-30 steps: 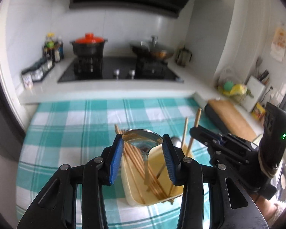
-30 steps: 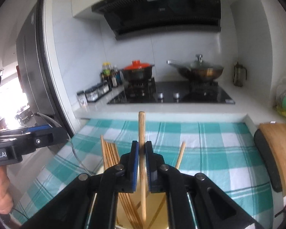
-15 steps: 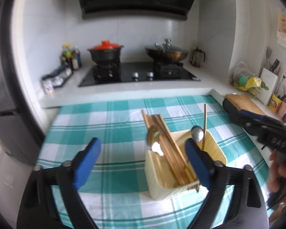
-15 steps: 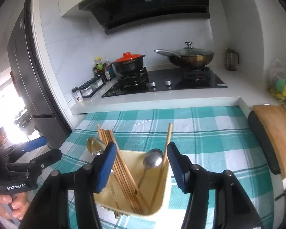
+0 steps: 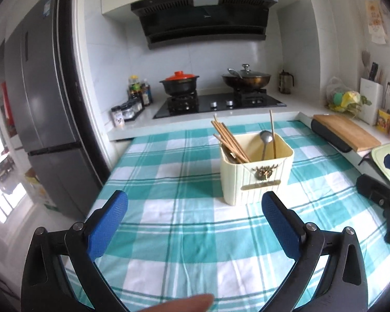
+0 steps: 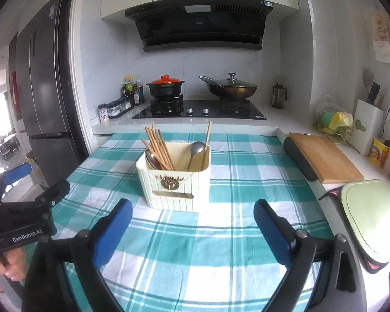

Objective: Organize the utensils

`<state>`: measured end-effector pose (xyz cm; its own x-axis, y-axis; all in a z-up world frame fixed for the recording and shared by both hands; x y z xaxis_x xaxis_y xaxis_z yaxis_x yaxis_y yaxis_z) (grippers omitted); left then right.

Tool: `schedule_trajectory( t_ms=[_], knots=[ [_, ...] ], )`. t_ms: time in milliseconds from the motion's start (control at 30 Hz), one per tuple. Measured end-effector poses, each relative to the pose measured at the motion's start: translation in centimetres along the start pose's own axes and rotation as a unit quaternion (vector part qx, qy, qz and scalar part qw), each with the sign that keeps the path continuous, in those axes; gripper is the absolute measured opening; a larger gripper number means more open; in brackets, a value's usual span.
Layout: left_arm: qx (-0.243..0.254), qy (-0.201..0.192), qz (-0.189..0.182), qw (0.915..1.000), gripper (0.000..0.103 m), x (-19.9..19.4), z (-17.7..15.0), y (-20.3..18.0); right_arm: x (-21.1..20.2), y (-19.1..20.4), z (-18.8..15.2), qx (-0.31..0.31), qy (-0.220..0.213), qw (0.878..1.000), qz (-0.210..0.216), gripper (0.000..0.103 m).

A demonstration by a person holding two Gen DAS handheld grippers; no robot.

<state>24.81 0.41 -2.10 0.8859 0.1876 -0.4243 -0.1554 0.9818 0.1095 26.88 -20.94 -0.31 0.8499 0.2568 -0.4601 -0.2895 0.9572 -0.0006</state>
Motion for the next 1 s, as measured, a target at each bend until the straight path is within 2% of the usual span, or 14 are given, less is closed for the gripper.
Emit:
schedule_trajectory(
  t_ms=[133,367,667,1000],
  knots=[
    [-0.011,0.014,-0.015,0.9997,0.103,-2.2,-0.3,0.8,-2.1,1.3,-0.2,-0.021,-0.013,1.000,0.000,0.102],
    [-0.022,0.023,-0.028,0.9991,0.103,-4.4,-0.1,1.5,-4.7,2.4,0.0,-0.018,-0.030,0.999,0.003,0.102],
    [-0.003,0.018,-0.023,0.9996,0.103,-6.0,0.0,1.1,-6.2,2.7,0.2,-0.014,-0.039,0.999,-0.004,0.102],
    [-0.009,0.014,-0.018,0.9997,0.103,-7.0,0.2,1.7,-6.8,4.2,0.3,-0.031,-0.041,0.999,0.002,0.102]
  ],
)
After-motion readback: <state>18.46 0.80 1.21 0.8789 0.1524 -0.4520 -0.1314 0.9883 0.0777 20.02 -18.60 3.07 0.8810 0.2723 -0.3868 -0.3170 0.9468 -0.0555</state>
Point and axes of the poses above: each gripper's, at about its wrist camera, not at the fingertips, and x roughly the way its jaws point, y to its left, z to its top, the point moved 2 cm from there along x, roughly the way its jaws point, and after that the axes turned 4 degrees about -y, right-handed, at the moved point
